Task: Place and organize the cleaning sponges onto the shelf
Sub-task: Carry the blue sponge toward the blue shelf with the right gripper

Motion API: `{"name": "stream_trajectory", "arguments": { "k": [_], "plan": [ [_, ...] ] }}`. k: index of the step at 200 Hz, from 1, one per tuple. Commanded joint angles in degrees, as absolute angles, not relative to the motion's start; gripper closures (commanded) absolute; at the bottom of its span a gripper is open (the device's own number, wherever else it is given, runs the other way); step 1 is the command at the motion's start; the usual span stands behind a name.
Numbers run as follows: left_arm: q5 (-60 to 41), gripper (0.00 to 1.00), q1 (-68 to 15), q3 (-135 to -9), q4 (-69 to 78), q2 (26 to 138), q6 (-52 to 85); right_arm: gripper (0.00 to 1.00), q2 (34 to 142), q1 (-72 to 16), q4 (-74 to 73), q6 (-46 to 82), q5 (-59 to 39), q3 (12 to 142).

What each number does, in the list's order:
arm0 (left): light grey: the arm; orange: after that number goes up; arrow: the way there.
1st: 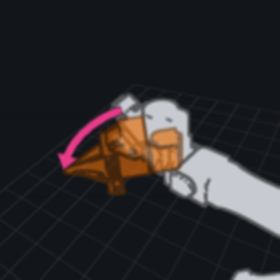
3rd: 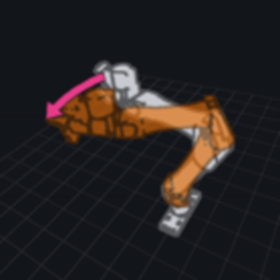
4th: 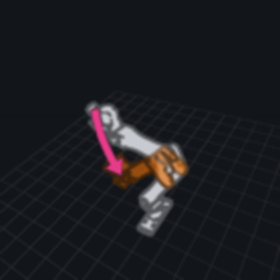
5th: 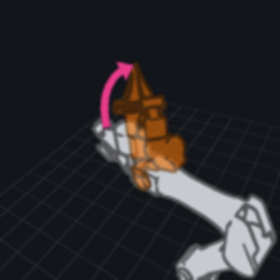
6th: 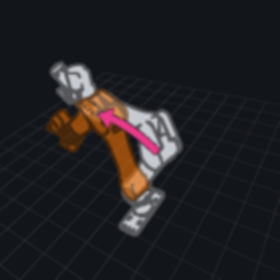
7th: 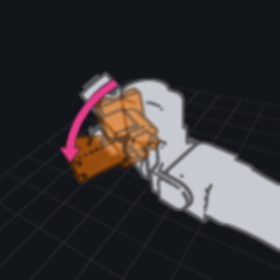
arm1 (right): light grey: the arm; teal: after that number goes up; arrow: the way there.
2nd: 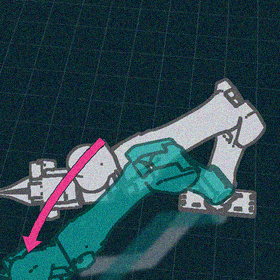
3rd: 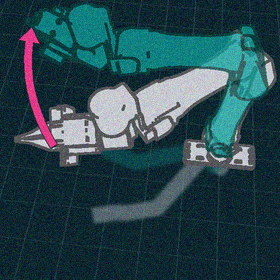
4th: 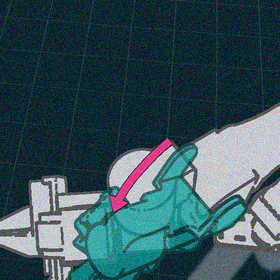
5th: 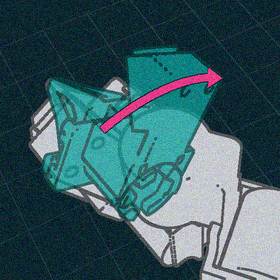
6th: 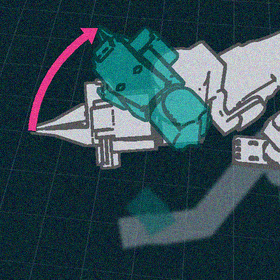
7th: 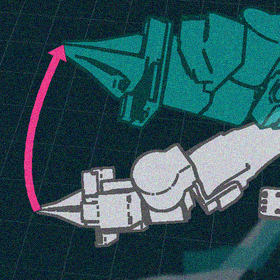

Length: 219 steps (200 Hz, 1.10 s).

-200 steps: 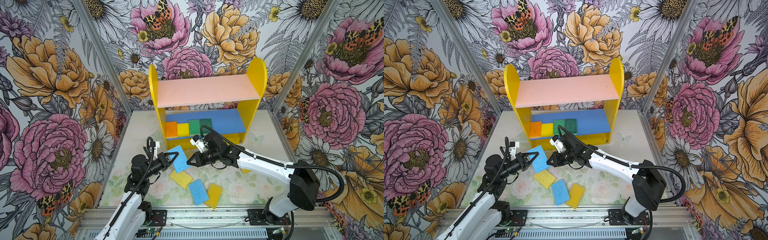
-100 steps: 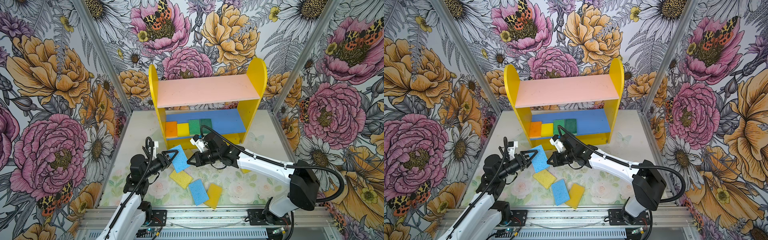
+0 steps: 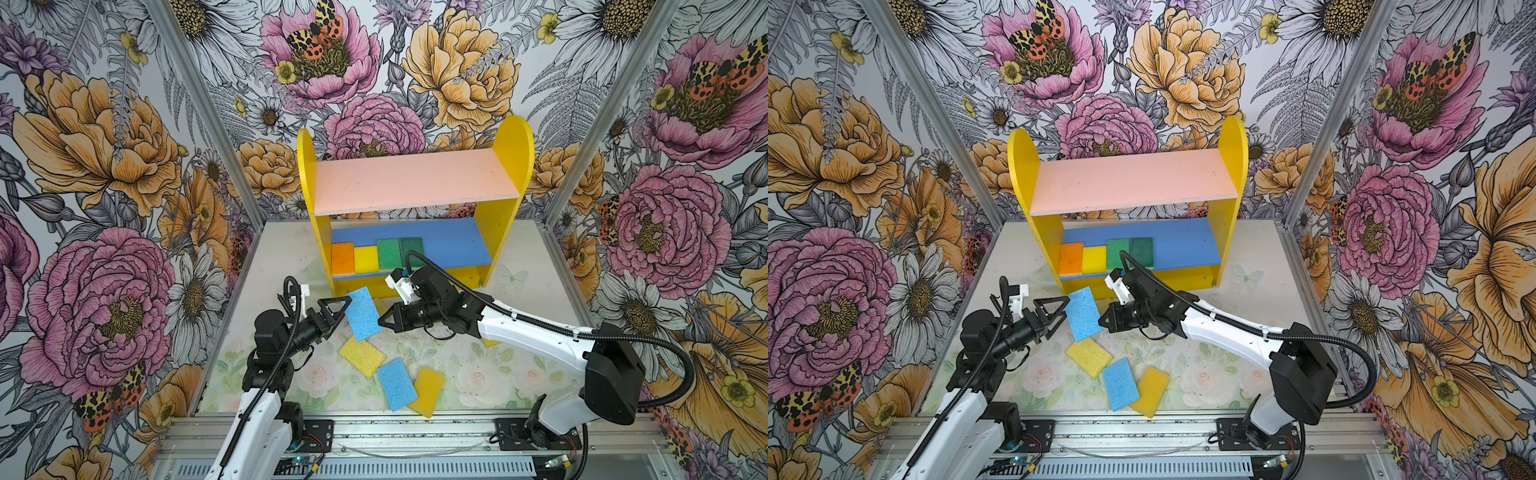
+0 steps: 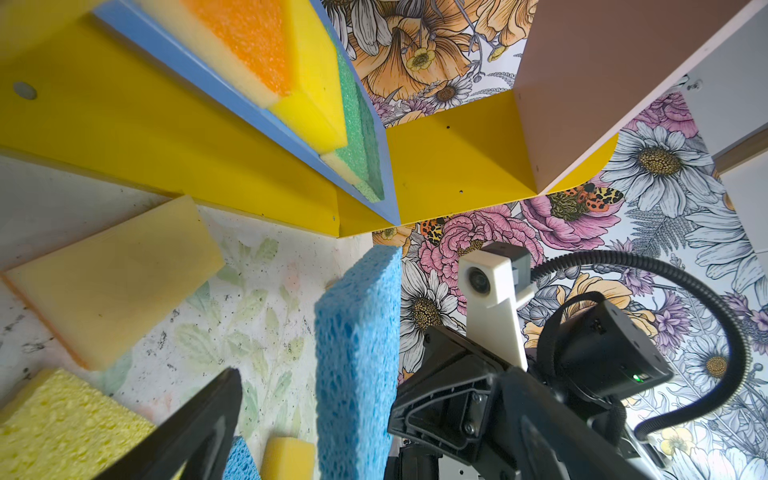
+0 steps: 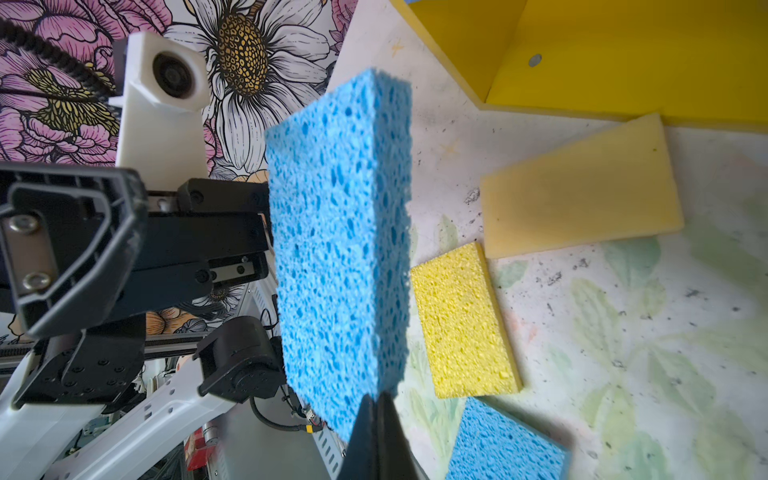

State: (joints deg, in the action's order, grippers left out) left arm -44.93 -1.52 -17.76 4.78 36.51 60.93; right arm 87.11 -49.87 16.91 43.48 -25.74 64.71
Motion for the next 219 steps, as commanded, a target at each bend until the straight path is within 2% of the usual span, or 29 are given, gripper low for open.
{"name": "stream_trajectory", "arguments": {
  "k": [1, 65, 219],
  "plan": [
    [-46.4, 0.01, -0.7, -19.8, 2.8, 35.6, 58.9, 1.0, 83.8, -48.8, 15.8, 44.3, -23.8, 63.4],
    [-46.5, 0.01, 0.0, -23.5, -8.0, 32.9, 52.5, 1.0, 80.8, -45.8, 17.6, 43.9, -21.9, 62.2],
    [-47.0, 0.01, 1.5, -26.3, -14.8, 33.3, 46.1, 1.0, 70.1, -36.1, 32.4, 39.3, -9.7, 64.5]
  ]
}}
